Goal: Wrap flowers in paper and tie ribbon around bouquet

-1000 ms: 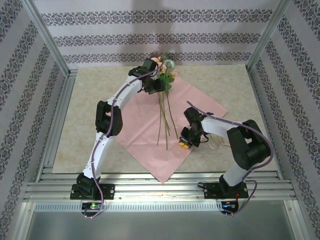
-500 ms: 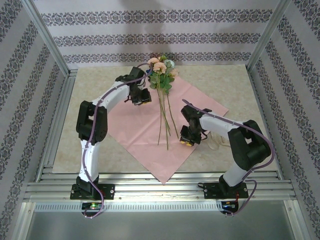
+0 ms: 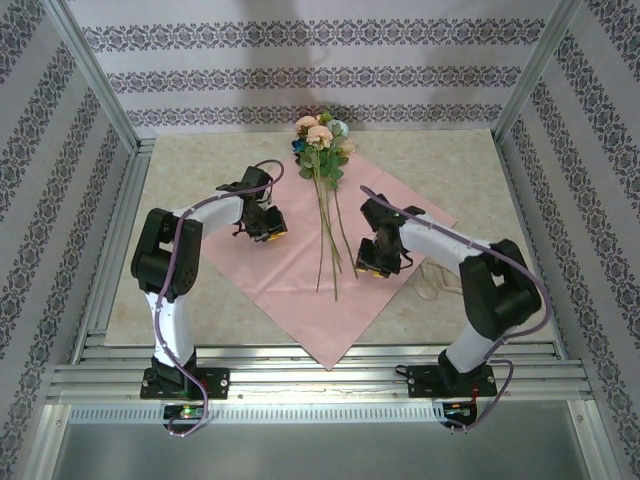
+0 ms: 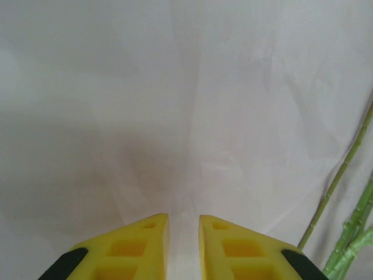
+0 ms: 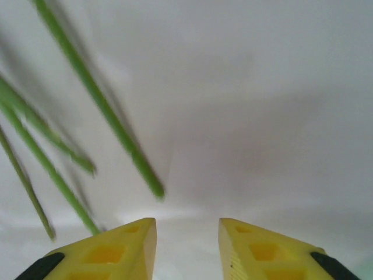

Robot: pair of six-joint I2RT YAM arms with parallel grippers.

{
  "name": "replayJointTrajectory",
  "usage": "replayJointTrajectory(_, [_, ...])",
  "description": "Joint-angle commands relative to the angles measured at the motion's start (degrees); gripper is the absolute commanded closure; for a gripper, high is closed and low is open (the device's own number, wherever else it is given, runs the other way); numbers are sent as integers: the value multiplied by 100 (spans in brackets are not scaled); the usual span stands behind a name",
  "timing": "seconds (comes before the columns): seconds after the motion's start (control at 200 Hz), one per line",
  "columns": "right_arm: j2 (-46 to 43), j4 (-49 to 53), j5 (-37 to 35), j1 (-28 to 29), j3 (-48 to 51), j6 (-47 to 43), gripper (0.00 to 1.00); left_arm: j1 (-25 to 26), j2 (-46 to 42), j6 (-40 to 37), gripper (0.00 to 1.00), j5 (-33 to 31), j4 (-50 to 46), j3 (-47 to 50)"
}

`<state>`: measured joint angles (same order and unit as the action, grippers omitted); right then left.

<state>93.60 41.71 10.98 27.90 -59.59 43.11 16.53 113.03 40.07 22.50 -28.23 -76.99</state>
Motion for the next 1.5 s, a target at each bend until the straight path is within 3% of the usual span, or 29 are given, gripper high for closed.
replayJointTrajectory(0.0, [-643,319,-291,403,476,-477,60,39,-564,209,77,115,148,48])
replayJointTrajectory(0.225, [-676,-203,-306,2108,233,-1955,52,-12,-1050,375,80,647,-542,659])
replayJointTrajectory(0.375, [473,-212,-235,3123,-870,-2602,48,-443,-777,305,88,892,-360,1088])
replayJointTrajectory(0.594, [1893,361,-860,4191,-2343,-3200,41,-924,-355,18,96,879,155,1151])
replayJointTrajectory(0.799, [2413,473,-1117,4233,-2582,-2969,40,-925,-287,81,96,906,331,1293])
replayJointTrajectory(1.019, [2550,496,-1318,4103,-2585,-2839,51,-933,-283,49,96,897,340,1349])
replayJointTrajectory(1.229, [2585,526,-1351,4065,-2453,-2894,55,-934,-247,32,96,896,335,1291])
replayJointTrajectory(1.499, [2498,490,-1371,4021,-2497,-3001,83,-933,-321,31,96,831,257,1174])
